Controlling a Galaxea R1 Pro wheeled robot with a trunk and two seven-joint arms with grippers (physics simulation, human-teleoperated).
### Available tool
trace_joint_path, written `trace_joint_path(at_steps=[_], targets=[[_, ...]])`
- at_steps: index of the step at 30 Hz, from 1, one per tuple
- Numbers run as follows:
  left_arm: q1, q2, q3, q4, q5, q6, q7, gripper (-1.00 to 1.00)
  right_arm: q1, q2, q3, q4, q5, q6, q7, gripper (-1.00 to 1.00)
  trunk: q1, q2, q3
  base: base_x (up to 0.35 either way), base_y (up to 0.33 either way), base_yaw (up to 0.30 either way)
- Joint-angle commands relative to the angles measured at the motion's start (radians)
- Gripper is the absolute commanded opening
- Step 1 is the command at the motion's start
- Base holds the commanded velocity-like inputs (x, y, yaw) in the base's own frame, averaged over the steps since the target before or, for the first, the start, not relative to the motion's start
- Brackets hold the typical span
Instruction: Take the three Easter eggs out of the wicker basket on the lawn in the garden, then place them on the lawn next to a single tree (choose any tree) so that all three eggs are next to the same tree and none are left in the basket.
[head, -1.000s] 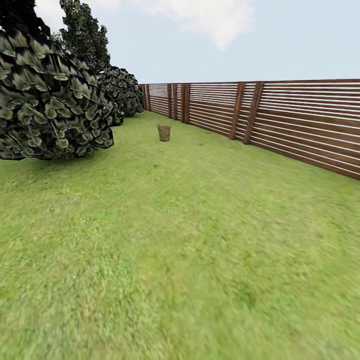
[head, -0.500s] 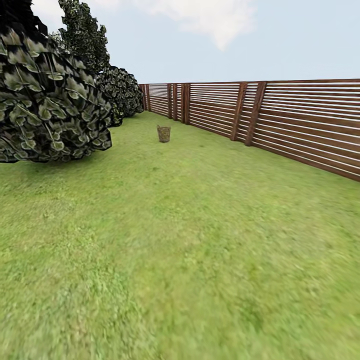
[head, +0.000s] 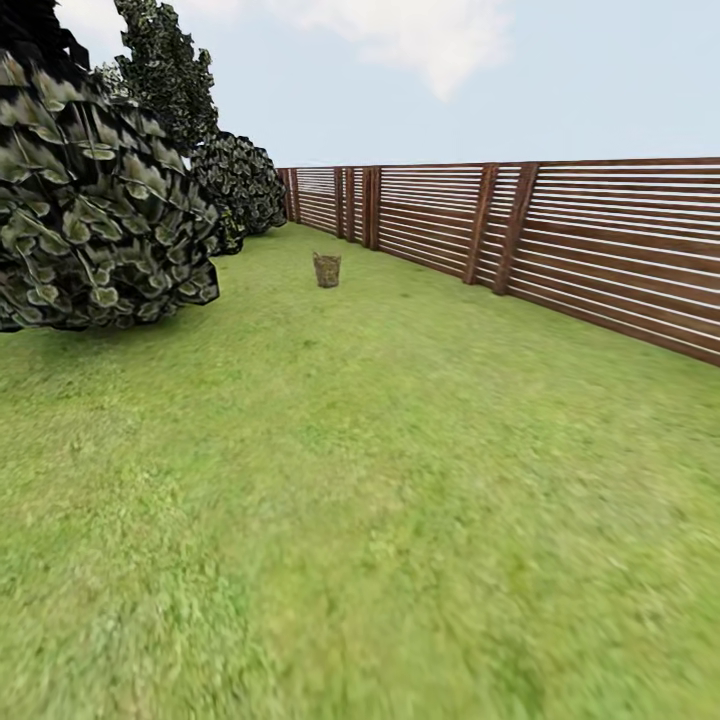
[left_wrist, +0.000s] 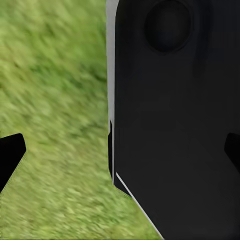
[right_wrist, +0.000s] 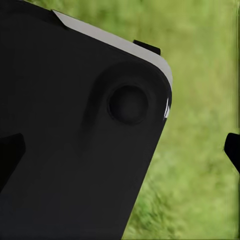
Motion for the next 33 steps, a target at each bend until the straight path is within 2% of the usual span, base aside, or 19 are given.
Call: trace_joint_path(at_steps=[1,33], targets=[[0.001,0.0,0.001,-0.002,0.001,-0.001,0.0,1.0,0.0,0.0,-0.002,0.0,0.01,-0.003,0.001,1.0,0.001,0.0,-0.001,0.323,0.0,0.0],[0.001,0.0,0.001,-0.002,0.001,-0.001,0.0,1.0,0.0,-0.003,-0.007,0.0,0.004,-0.003,0.0,1.0,0.001,0.0,-0.001,0.323,0.0,0.0]])
